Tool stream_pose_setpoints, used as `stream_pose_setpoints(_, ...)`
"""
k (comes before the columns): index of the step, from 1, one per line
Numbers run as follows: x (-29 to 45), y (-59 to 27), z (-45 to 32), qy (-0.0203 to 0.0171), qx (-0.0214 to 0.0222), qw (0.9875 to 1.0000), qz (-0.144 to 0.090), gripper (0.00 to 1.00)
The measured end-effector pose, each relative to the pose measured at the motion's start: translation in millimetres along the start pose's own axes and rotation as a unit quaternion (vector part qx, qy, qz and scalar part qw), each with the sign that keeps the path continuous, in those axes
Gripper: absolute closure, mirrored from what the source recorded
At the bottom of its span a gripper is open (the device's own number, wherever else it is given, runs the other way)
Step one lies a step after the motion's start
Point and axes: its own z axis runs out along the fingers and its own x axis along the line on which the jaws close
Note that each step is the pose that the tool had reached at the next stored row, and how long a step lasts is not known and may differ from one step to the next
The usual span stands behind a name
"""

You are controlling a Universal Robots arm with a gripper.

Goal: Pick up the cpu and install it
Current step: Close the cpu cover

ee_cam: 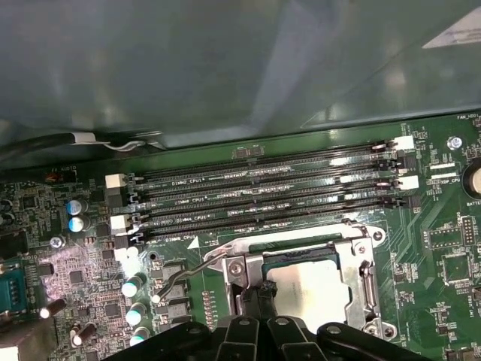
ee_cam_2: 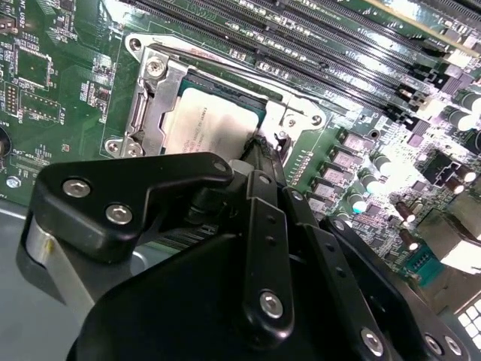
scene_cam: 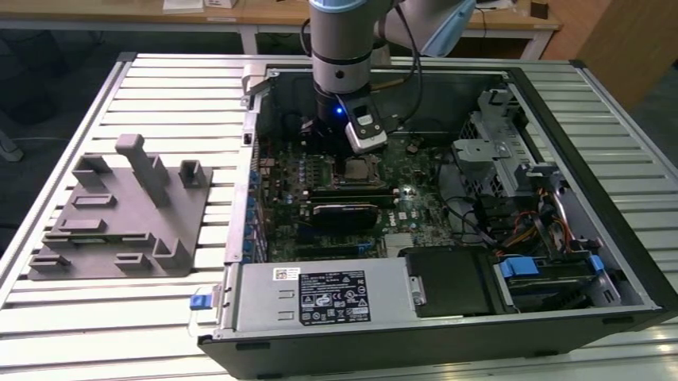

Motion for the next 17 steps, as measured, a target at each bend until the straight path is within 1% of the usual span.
stream_pose_setpoints(14,0.1,0.0,0.7,0.0001,0.0002,1.0,0.0,0.89)
stream_pose_setpoints(17,0.0,0.0,-0.2,0.0,0.0,1.0,0.0,0.89)
